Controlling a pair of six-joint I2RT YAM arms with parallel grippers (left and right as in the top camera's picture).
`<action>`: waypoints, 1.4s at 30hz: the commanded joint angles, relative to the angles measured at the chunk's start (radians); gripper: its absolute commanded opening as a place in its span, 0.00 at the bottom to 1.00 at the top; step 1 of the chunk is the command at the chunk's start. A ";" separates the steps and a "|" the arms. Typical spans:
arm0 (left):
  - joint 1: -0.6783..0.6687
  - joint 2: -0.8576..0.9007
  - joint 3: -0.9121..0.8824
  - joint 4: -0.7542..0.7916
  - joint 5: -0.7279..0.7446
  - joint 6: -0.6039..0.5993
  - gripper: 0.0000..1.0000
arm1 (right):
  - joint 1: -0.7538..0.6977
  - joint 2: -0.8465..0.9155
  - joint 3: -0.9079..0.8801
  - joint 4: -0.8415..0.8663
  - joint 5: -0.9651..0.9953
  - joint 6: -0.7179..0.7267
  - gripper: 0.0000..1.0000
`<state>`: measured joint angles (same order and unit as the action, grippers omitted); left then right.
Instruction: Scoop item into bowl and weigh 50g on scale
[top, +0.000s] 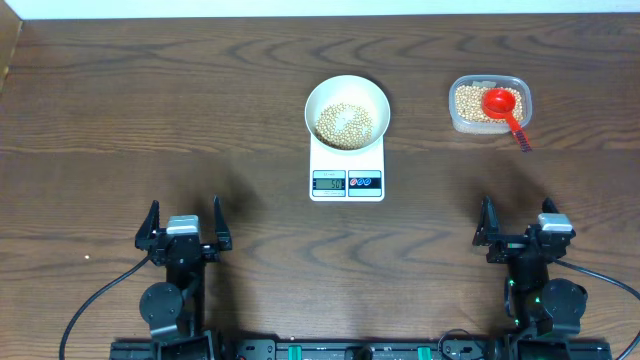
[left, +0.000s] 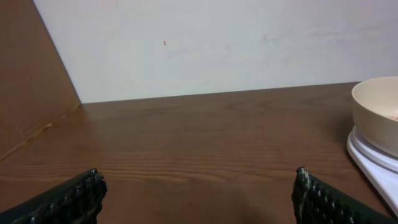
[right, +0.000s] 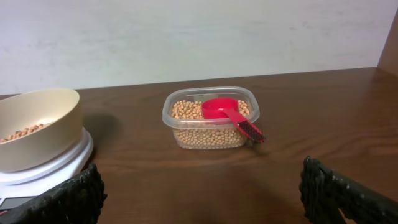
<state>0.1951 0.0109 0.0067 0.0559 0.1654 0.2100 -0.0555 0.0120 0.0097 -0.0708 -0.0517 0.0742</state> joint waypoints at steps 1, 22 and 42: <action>-0.019 -0.010 -0.003 -0.015 -0.048 0.005 0.98 | 0.005 -0.007 -0.004 -0.001 0.008 -0.009 0.99; -0.113 -0.010 -0.003 -0.123 -0.081 -0.003 0.98 | 0.005 -0.007 -0.004 -0.001 0.008 -0.009 0.99; -0.113 -0.006 -0.003 -0.123 -0.095 -0.089 0.98 | 0.005 -0.007 -0.004 -0.001 0.008 -0.009 0.99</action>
<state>0.0868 0.0101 0.0174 -0.0265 0.0711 0.1307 -0.0555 0.0116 0.0097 -0.0704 -0.0517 0.0742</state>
